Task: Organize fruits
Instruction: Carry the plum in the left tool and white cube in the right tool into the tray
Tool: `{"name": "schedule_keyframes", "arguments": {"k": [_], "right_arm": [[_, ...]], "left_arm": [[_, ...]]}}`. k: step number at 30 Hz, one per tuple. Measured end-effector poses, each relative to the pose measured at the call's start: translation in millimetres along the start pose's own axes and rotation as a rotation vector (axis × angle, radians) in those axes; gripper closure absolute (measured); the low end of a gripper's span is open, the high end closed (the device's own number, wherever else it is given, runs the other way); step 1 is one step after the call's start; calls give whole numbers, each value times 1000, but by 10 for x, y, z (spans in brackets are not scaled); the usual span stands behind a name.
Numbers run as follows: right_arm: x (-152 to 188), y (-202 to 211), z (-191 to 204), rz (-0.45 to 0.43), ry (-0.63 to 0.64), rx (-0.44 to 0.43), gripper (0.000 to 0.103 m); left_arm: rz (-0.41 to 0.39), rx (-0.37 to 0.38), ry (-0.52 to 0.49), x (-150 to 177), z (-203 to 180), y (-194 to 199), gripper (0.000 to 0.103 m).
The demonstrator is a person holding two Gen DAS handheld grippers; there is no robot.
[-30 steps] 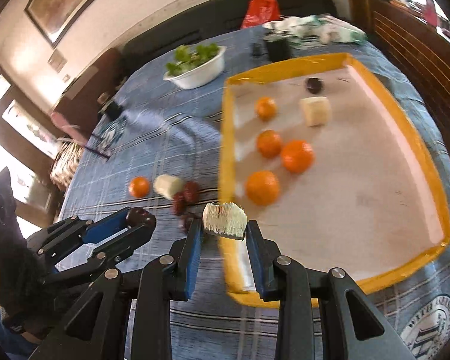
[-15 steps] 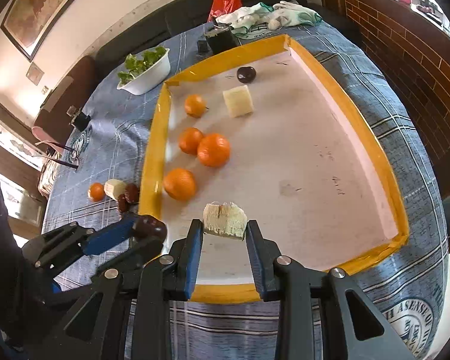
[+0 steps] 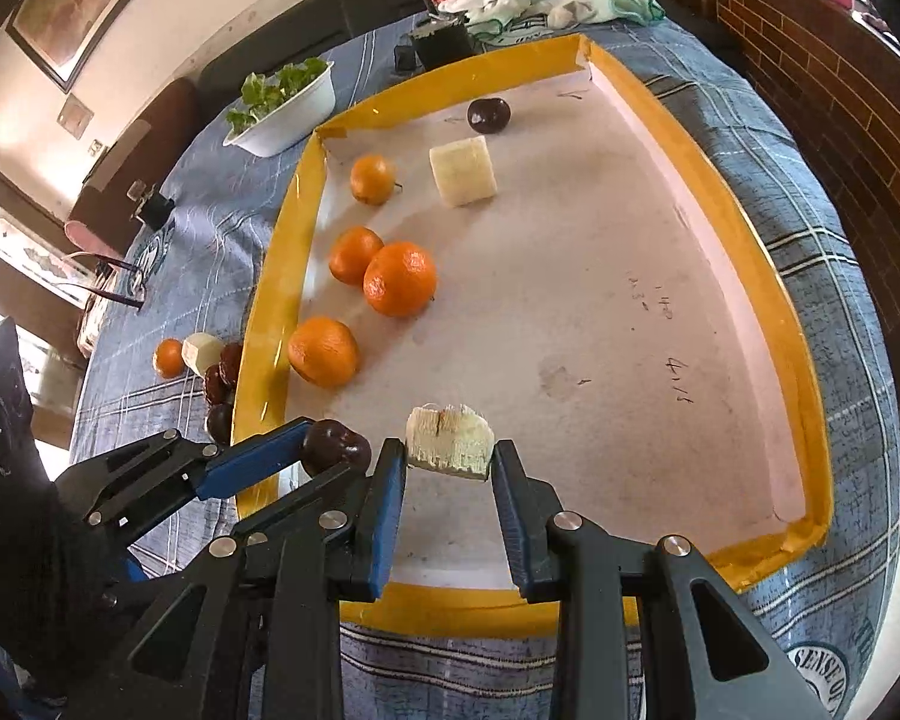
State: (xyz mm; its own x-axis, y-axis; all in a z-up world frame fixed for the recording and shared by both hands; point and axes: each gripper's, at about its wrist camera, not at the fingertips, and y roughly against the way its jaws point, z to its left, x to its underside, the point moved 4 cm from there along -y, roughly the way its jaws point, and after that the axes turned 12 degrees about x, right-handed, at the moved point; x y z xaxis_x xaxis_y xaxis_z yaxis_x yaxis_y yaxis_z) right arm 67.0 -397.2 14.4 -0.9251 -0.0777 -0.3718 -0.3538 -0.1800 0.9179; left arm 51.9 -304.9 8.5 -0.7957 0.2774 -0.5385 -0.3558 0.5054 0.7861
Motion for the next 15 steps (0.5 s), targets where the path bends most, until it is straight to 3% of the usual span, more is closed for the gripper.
{"name": "schedule_keyframes", "arguments": {"k": [15], "right_arm": [[-82,-159,58,20,26,5,70]], "left_arm": [[0,-39,18,19,74,-42,78]]}}
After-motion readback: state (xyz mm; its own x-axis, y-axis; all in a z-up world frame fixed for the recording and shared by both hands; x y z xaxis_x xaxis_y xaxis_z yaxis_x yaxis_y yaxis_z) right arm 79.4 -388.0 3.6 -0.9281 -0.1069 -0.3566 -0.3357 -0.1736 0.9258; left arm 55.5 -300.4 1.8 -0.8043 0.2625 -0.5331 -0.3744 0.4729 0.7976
